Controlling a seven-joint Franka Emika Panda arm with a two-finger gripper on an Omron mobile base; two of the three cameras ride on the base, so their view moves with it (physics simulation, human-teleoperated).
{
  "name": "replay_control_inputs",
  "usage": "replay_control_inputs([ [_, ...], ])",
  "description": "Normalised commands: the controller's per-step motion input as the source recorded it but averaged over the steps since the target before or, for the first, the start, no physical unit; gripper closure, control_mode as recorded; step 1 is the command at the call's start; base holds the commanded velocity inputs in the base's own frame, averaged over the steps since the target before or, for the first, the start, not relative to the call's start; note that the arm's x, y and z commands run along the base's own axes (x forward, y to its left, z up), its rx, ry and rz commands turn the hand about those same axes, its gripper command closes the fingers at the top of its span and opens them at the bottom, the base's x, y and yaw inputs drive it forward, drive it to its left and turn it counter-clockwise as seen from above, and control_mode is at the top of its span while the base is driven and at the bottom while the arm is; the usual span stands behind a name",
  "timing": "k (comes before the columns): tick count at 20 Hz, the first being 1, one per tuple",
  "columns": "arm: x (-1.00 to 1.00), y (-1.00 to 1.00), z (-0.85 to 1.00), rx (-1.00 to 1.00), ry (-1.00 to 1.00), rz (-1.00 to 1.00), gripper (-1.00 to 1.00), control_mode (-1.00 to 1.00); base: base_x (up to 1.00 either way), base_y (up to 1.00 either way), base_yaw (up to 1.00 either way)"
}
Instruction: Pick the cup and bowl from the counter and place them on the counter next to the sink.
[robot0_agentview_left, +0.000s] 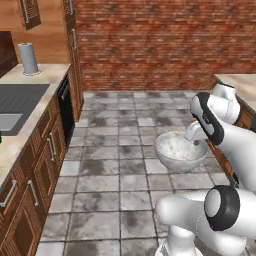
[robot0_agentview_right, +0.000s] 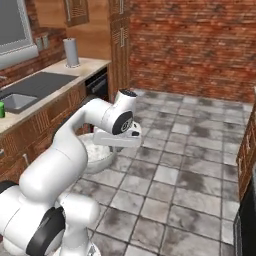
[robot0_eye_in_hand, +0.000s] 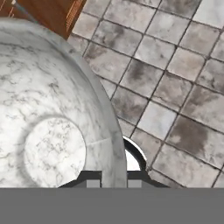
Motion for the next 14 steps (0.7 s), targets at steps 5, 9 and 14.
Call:
replay_control_inputs([
  [5, 0.00, 0.00, 0.00, 0.00, 0.00, 0.00, 1.00, 1.00, 0.13, 0.01, 0.94],
  [9, 0.00, 0.00, 0.00, 0.00, 0.00, 0.00, 1.00, 1.00, 0.15, -0.01, 0.88],
  [14, 0.00, 0.00, 0.00, 0.00, 0.00, 0.00, 1.00, 1.00, 0.28, -0.48, 0.61],
])
